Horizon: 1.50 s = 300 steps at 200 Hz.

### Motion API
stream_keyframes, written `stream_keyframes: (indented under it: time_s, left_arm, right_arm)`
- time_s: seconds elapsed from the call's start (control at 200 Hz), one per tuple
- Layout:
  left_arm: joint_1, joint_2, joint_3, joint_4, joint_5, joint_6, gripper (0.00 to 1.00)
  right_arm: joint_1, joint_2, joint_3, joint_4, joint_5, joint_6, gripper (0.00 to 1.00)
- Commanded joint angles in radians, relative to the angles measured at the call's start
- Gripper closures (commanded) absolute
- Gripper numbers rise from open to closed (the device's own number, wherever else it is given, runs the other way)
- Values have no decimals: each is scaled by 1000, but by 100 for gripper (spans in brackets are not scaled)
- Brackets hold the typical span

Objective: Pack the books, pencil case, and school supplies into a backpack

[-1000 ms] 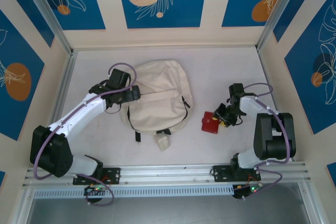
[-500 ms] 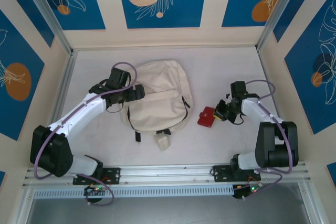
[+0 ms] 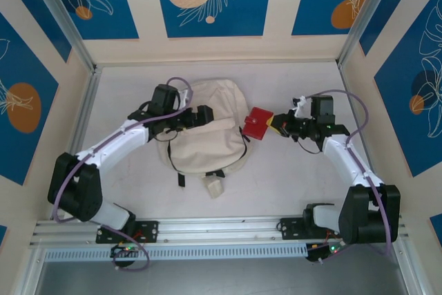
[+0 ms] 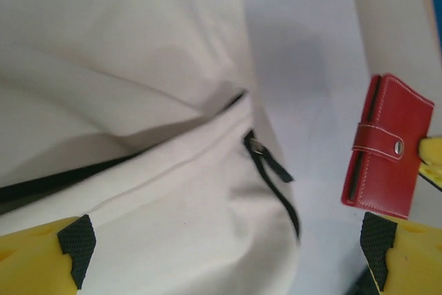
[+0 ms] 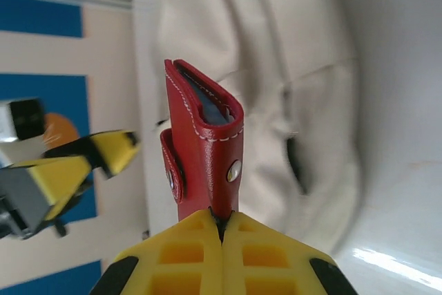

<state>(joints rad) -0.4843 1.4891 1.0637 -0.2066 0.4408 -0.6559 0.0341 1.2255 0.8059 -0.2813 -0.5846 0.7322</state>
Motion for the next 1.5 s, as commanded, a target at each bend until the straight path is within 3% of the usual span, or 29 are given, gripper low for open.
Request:
stream_keyframes:
  time_s: [0.0,0.21,0.365,0.47,0.545,0.59,0.73,0.83,0.9,1.18,1.23,1.32,1.385,1.495]
  left_arm:
    - [-32,47,27,155,149,-86,0]
    - [-41,110,31,381,292,-235,0]
    - [-60,140,54,397,309,-241,4]
    - [-60,146,54,409,320,-245,20]
    - [-60,145,42,448,326,-263,38]
    - [-59,142,35,458,317,-269,42]
    - [-60,140,32,477,317,-280,66]
    - [-60,142,26,523,329,-306,80]
    - [-60,147,22,570,341,-334,86]
    - [-55,154,30,587,314,-389,89]
    - [-52,157,29,580,311,-393,89]
    - [-44,159,27,552,302,-390,86]
    - [-36,158,29,504,296,-370,79]
    - [-27,133,70,246,191,-222,50]
  right_arm:
    - [60,33,43,134,-155,84,98]
    - [153,122,85,239,-209,149,98]
    - [185,173,92,332,-224,204,97]
    - [189,192,90,383,-230,229,97]
    - [191,204,93,393,-235,237,97]
    - [192,213,95,397,-245,243,96]
    - [192,235,95,397,-259,250,91]
    - [203,248,89,432,-301,264,68]
    - [225,261,90,476,-334,275,57]
    - [243,275,79,552,-333,320,54]
    - [241,272,78,559,-332,323,57]
    - [232,258,74,557,-317,325,73]
    - [220,250,80,532,-307,314,89]
    - [200,235,88,458,-281,282,94]
